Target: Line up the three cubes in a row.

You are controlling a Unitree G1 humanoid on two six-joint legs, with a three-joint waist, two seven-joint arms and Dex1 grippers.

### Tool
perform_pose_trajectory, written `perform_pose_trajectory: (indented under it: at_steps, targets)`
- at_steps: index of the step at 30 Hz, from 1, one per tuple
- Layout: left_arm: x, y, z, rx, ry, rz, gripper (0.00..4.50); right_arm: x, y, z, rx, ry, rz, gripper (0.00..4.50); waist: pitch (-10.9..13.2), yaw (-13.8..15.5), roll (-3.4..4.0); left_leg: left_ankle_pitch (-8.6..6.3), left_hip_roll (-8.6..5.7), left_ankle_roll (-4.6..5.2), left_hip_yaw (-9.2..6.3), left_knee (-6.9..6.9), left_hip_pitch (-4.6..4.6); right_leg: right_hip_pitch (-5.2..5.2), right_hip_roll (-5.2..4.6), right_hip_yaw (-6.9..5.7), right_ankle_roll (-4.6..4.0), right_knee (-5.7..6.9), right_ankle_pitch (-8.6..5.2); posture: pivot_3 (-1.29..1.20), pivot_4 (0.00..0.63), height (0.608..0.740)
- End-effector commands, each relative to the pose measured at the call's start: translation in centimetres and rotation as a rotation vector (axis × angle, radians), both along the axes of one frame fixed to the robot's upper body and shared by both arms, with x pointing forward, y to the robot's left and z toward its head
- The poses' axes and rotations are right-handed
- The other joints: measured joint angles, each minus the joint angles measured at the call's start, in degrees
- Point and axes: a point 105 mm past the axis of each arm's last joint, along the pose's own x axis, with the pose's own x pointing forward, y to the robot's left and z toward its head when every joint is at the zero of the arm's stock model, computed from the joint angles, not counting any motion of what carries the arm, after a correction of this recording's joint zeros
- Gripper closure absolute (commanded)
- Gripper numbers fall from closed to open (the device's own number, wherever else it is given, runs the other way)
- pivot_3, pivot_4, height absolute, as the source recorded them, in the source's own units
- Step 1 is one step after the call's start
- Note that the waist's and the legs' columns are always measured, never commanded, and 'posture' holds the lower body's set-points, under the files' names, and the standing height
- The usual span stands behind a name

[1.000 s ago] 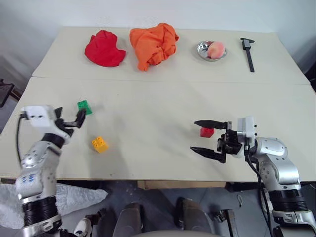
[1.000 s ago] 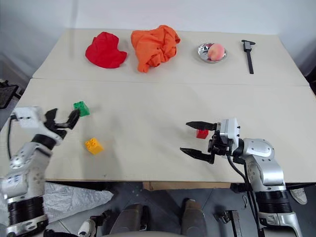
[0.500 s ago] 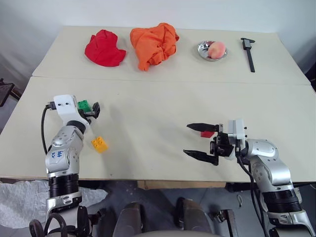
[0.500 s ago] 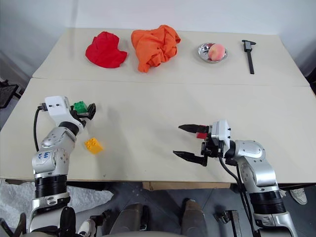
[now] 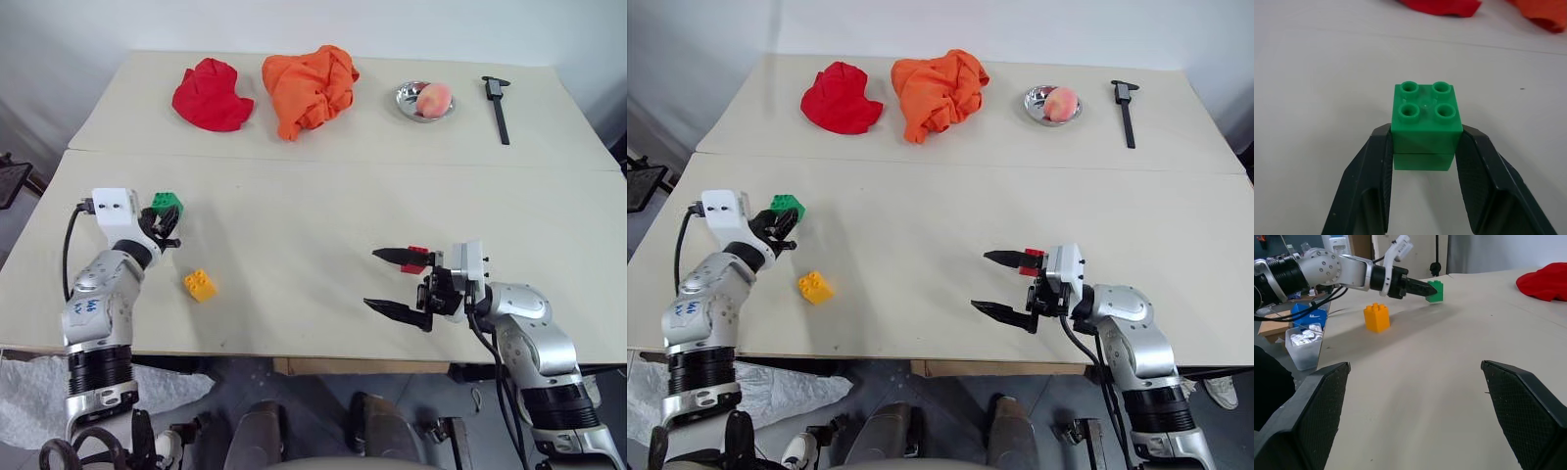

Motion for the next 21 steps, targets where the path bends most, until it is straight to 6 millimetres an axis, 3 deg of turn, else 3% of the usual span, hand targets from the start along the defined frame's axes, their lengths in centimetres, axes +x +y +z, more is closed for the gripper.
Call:
perform_pose_trajectory:
  at_steps: [1, 6, 11, 15, 19, 21]
  targets:
    - [-2.3, -0.7, 7.1, 0.191, -0.192, -0.369, 3.03, -0.5, -1.9, 1.2, -0.005, -0.06, -0.058, 0.0, 0.0, -0.1, -0.05, -0.01, 0.04, -0.03, 0.01, 0.0, -0.08, -0.09, 0.05, 0.0, -0.03, 0.0, -0.01, 0.0, 0.15, 0.74]
    - [-3.7, -4.7, 7.4, 0.307, -0.121, -0.8, 3.03, -0.7, -3.2, 1.1, -0.03, -0.062, -0.105, 0.0, -0.1, 0.7, 0.2, -0.05, -0.02, 0.04, 0.1, 0.0, 0.06, 0.08, 0.01, 0.04, -0.02, -0.06, -0.01, 0.0, 0.15, 0.74]
    - [-2.2, -10.8, 6.0, 0.432, -0.099, -1.111, 3.03, -0.7, -5.7, 1.4, -0.063, -0.073, -0.198, 0.0, 0.0, 0.5, 0.09, -0.03, -0.03, 0.06, 0.11, 0.02, 0.03, 0.1, 0.03, 0.03, 0.0, -0.04, 0.0, 0.0, 0.15, 0.74]
    - [-0.9, -14.2, 4.4, 0.502, -0.056, -1.228, 3.03, -1.0, -7.1, 1.5, -0.082, -0.071, -0.243, 0.0, 0.0, 0.3, 0.07, -0.04, -0.04, 0.07, 0.14, 0.01, 0.02, 0.09, 0.03, 0.04, 0.02, -0.08, 0.01, 0.0, 0.15, 0.74]
    - [0.5, -20.2, 2.1, 0.53, -0.012, -1.362, 3.03, -1.8, -8.9, 1.6, -0.076, -0.041, -0.3, 0.0, 0.0, 0.6, 0.02, -0.03, -0.04, 0.09, 0.18, 0.01, 0.01, 0.09, 0.03, 0.04, 0.06, -0.12, 0.02, 0.0, 0.15, 0.74]
    - [1.4, -22.2, 1.0, 0.549, 0.018, -1.344, 3.03, -1.9, -9.9, 1.4, -0.066, -0.024, -0.341, 0.0, 0.0, 0.7, 0.0, -0.04, -0.07, 0.15, 0.18, 0.07, -0.02, 0.15, 0.02, 0.04, 0.16, -0.22, 0.08, 0.0, 0.15, 0.74]
